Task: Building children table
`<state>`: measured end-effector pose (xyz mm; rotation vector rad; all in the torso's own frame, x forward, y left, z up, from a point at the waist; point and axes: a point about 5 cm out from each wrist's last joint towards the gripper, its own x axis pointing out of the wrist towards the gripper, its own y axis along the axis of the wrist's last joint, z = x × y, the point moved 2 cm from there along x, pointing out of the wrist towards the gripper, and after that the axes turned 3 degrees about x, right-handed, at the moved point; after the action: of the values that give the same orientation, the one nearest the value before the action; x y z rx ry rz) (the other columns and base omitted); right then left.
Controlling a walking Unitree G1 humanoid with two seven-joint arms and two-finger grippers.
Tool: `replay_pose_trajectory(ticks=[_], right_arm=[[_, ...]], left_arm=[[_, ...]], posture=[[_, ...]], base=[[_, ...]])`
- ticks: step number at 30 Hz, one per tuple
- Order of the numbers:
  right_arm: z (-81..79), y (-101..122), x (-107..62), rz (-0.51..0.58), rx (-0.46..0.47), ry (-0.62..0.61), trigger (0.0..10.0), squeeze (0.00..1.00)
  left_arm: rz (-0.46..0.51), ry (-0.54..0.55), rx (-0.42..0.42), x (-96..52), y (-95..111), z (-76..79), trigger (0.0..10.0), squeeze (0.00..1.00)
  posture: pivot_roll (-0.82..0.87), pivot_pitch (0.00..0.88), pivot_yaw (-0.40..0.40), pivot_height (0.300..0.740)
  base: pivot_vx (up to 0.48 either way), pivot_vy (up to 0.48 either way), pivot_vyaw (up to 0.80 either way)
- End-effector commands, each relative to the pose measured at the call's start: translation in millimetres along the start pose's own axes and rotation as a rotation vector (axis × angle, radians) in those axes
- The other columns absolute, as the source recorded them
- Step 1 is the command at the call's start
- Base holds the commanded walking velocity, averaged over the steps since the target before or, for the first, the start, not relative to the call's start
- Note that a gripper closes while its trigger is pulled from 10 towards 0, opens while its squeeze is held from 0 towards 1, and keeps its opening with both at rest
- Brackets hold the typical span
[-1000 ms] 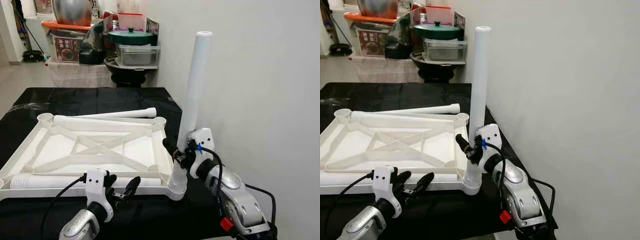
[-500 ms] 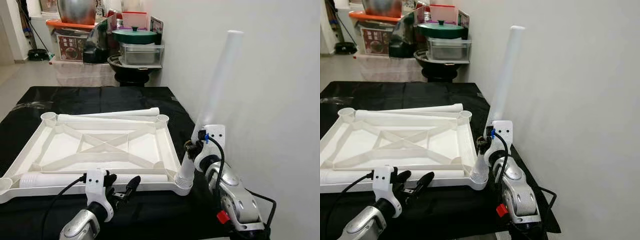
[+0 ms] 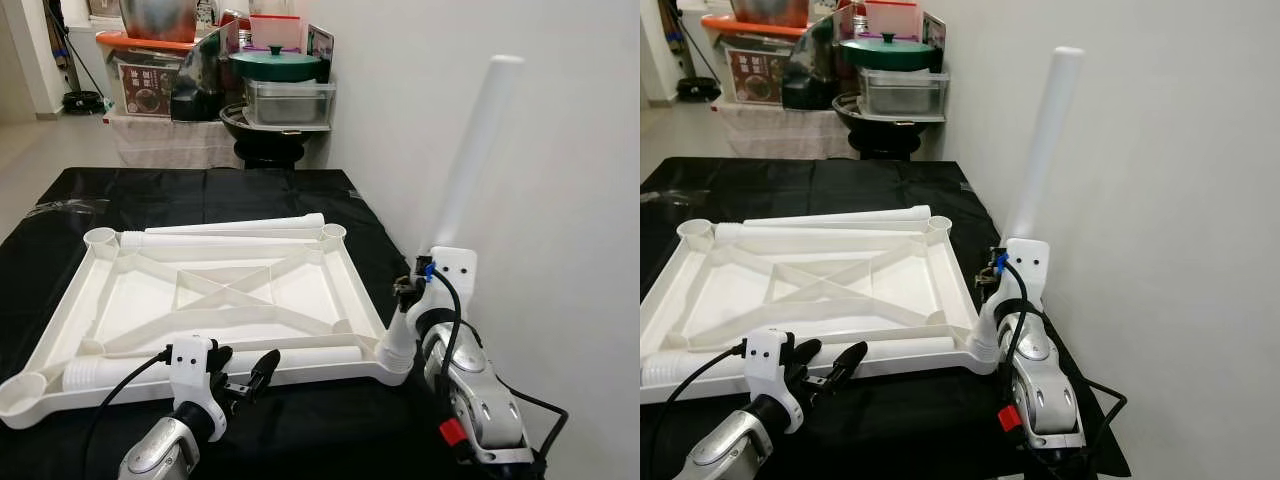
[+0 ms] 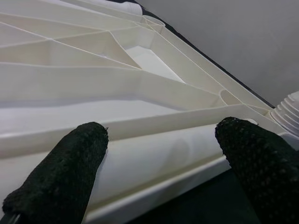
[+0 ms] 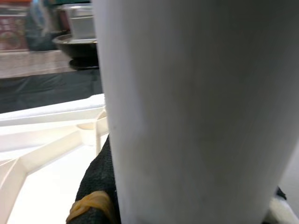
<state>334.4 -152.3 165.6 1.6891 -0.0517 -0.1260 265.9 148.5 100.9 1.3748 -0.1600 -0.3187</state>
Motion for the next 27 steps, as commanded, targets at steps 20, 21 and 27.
replay_pose_trajectory(ticks=[20,21,27], right_arm=[[50.7,-38,-4.0,-0.117,-0.003,-0.350,10.0,0.00],[49.4,-37,-4.0,-0.114,-0.005,-0.344,10.0,0.00],[47.5,-37,-3.8,-0.108,-0.009,-0.339,10.0,0.00]], left_arm=[[0.001,0.034,0.011,2.3,0,-5.0,10.0,0.00],[0.001,0.036,0.012,2.3,0,-5.1,10.0,0.00],[-0.001,0.038,0.013,2.4,-1,-6.0,10.0,0.00]], posture=[[0.05,0.000,-0.101,0.740],[0.05,0.000,-0.101,0.740],[0.06,0.000,-0.097,0.740]], base=[[0.000,0.000,0.00],[0.000,0.000,0.00],[0.000,0.000,0.00]])
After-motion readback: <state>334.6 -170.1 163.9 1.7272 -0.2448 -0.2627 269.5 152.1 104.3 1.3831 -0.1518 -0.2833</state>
